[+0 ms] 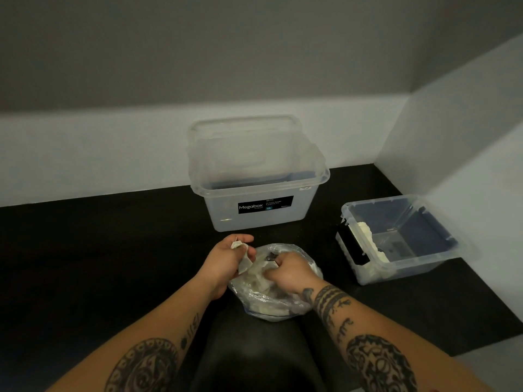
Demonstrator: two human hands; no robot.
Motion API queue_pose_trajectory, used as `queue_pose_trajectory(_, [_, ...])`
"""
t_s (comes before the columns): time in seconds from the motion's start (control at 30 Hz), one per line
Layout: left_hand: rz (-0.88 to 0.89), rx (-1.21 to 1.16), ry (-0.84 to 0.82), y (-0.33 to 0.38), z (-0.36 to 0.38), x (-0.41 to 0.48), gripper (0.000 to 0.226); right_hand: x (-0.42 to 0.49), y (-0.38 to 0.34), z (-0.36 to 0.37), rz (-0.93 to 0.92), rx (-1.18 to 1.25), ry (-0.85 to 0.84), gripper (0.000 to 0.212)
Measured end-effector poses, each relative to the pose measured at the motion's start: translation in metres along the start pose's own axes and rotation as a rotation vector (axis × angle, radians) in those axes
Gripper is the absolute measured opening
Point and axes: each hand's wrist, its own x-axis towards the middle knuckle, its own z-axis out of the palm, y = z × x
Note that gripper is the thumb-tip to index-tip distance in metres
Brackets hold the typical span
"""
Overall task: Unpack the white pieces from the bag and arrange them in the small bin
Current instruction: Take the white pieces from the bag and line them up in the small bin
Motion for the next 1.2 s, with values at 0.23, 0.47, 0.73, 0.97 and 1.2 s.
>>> queue_pose_trajectory(0.23, [0.014, -0.055, -0.033, 0.013, 0.005, -0.002, 0.028, -0.02, -0.013, -0.057, 0.014, 0.627, -0.153, 0.026])
queue_pose_trajectory(0.47, [-0.055, -0.104, -0.141, 0.023, 0.026, -0.018, 0.037, -0.027, -0.01, -0.065, -0.011, 0.983, -0.245, 0.03])
queue_pose_trajectory(0.73, [-0.183, -0.186, -0.222, 0.023, 0.029, -0.025, 0.066, -0.032, -0.006, -0.064, -0.142, 0.63, -0.171, 0.02])
queue_pose_trajectory(0.97, [-0.204, -0.213, -0.339, 0.027, 0.028, -0.034, 0.075, -0.038, -0.018, -0.067, -0.256, 0.328, -0.134, 0.028])
queue_pose_trajectory(1.2, [-0.095, -0.25, -0.288, 0.024, 0.027, -0.031, 0.027, -0.034, -0.011, -0.066, -0.249, 0.665, -0.105, 0.032])
